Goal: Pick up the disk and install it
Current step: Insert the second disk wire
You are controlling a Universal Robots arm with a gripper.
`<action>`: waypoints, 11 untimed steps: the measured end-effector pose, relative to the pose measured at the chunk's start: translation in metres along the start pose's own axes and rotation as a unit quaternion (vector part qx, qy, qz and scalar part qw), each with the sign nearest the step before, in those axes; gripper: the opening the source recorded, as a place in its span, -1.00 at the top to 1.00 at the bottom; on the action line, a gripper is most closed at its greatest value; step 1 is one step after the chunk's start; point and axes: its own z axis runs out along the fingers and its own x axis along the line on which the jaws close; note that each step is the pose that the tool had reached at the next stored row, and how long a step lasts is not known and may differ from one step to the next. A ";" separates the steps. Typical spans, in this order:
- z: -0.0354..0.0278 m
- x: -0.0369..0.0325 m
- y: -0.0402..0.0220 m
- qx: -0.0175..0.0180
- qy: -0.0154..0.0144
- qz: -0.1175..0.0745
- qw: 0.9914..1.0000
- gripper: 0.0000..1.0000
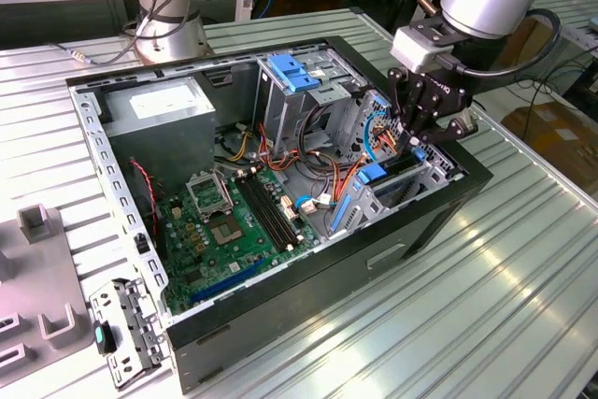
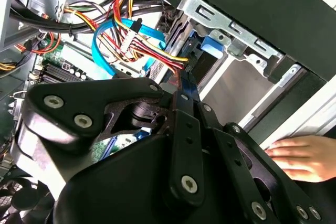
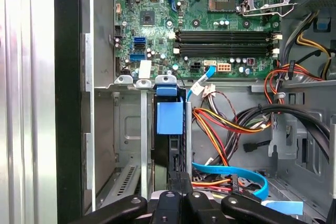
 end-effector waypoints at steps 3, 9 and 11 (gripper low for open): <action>-0.0066 -0.0001 0.0000 0.000 0.000 0.000 1.000 0.79; -0.0452 -0.0022 -0.0003 0.000 0.000 0.000 1.000 0.79; -0.0502 -0.0062 -0.0003 -0.001 0.000 0.000 1.000 0.79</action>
